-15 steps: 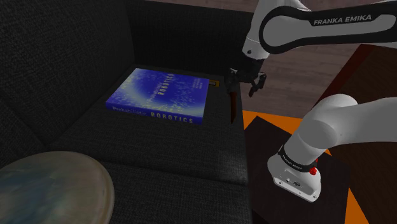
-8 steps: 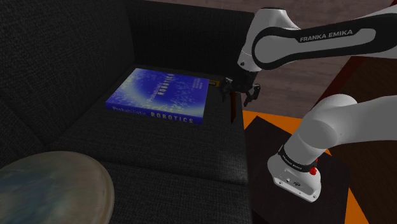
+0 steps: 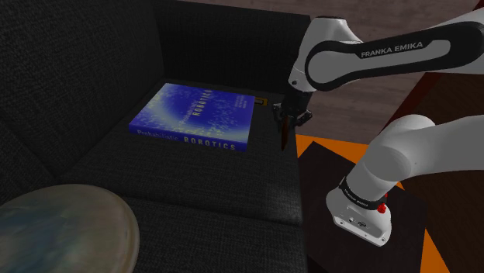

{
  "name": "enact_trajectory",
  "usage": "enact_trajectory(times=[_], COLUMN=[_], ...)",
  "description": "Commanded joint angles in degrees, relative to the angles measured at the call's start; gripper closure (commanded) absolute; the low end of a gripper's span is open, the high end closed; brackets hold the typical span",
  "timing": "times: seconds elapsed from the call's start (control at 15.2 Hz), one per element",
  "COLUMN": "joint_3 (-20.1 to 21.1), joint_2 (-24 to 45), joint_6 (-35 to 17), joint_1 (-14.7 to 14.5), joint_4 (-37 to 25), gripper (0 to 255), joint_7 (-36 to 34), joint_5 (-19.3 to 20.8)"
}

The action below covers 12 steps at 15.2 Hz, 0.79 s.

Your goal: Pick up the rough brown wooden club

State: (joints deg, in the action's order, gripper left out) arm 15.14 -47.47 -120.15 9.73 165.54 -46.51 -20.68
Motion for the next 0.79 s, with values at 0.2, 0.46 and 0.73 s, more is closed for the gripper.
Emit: enact_trajectory(times=[0.2, 0.46, 0.73], joint_3=[0.0, -0.5, -1.2], joint_2=[0.0, -1.2, -2.4], joint_6=[0.0, 2.8, 6.5], joint_1=[0.0, 0.3, 0.6], joint_4=[0.0, -1.6, -4.1], gripper=[255, 255, 255], joint_7=[0.0, -0.4, -0.9], joint_5=[0.0, 0.7, 1.6])
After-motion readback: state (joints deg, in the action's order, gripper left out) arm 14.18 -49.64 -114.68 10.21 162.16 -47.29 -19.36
